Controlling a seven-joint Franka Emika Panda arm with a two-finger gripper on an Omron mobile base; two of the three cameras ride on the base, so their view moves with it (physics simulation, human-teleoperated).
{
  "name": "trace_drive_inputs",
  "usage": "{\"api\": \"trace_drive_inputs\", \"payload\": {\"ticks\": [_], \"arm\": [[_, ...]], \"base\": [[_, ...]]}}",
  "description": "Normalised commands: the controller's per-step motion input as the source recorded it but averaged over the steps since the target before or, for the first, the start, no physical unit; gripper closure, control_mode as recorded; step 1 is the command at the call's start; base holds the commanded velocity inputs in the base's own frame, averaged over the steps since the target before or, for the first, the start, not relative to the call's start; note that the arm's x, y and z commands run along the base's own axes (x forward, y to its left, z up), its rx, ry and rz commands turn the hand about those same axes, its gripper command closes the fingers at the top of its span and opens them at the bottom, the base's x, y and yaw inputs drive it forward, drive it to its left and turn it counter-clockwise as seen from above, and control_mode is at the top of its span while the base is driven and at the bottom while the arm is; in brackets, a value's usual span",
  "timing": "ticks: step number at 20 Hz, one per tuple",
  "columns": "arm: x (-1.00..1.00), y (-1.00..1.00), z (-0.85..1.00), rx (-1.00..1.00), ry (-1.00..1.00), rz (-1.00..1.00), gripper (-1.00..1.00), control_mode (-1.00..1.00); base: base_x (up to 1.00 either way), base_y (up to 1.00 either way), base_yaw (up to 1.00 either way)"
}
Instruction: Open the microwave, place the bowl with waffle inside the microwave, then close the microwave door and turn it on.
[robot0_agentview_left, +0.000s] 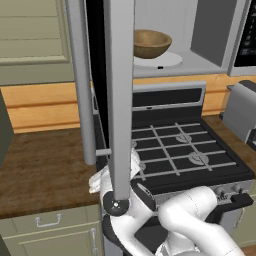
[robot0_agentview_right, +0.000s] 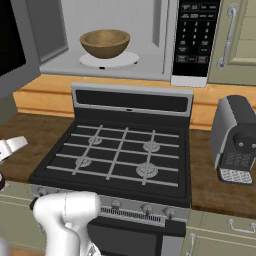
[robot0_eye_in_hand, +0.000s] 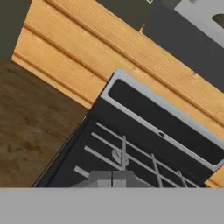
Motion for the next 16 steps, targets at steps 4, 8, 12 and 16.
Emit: {"api": "trace_drive_inputs", "payload": {"ticks": [4, 8, 12, 16], "arm": [[-0.38, 0.84, 0.76, -0.29, -0.22, -0.20, 1.00, -1.00], [-0.16, 0.84, 0.41, -0.32, -0.32, -0.24, 1.00, -1.00], [-0.08, 0.79, 0.37, -0.29, -0.48, -0.21, 1.00, -1.00], [-0.06, 0.52, 0.52, -0.21, -0.51, -0.15, 1.00, -1.00]], "base": [[0.00, 0.00, 0.00], [0.00, 0.00, 0.00], [0.00, 0.00, 0.00], [0.00, 0.00, 0.00]]}}
